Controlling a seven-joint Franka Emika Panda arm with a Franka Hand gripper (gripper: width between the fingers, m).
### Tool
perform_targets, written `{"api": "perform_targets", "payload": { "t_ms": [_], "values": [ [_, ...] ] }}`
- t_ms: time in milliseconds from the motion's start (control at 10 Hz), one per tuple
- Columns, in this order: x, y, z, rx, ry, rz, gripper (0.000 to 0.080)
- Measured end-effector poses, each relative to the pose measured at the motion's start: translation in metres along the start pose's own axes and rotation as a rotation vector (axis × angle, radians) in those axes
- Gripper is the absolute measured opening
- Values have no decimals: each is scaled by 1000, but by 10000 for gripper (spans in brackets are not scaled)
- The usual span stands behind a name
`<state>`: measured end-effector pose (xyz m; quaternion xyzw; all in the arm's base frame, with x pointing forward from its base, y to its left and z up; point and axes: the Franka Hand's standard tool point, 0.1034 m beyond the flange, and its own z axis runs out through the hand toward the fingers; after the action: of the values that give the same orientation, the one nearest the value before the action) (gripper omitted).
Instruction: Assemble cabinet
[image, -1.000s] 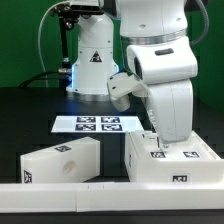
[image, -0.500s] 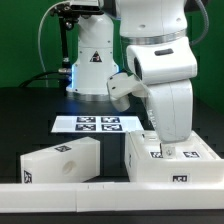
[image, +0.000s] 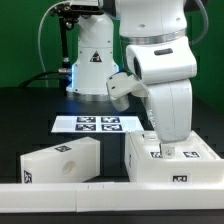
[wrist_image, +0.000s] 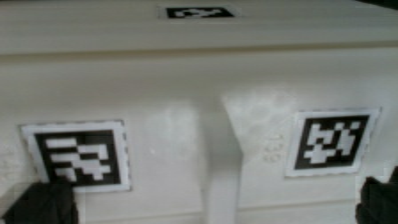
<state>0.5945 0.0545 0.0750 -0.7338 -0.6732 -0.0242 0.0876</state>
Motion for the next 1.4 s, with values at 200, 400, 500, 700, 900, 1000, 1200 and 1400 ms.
{"api": "perform_targets", "payload": {
  "t_ms": [200, 400, 500, 700, 900, 1000, 1200, 1400],
  "values": [
    [-8, -26, -29, -68, -21, 91, 796],
    [-10, -48, -28, -102, 4, 306, 796],
    [-13, -52, -20, -76, 21, 347, 796],
    [-11, -50, -20, -75, 34, 531, 796],
    [-10, -51, -19, -73, 40, 677, 796],
    [-5, -50, -19, -134, 81, 839, 796],
    [3, -65, -5, -233, 188, 1131, 796],
    [1, -66, -1, -216, 212, 1263, 796]
  ]
}}
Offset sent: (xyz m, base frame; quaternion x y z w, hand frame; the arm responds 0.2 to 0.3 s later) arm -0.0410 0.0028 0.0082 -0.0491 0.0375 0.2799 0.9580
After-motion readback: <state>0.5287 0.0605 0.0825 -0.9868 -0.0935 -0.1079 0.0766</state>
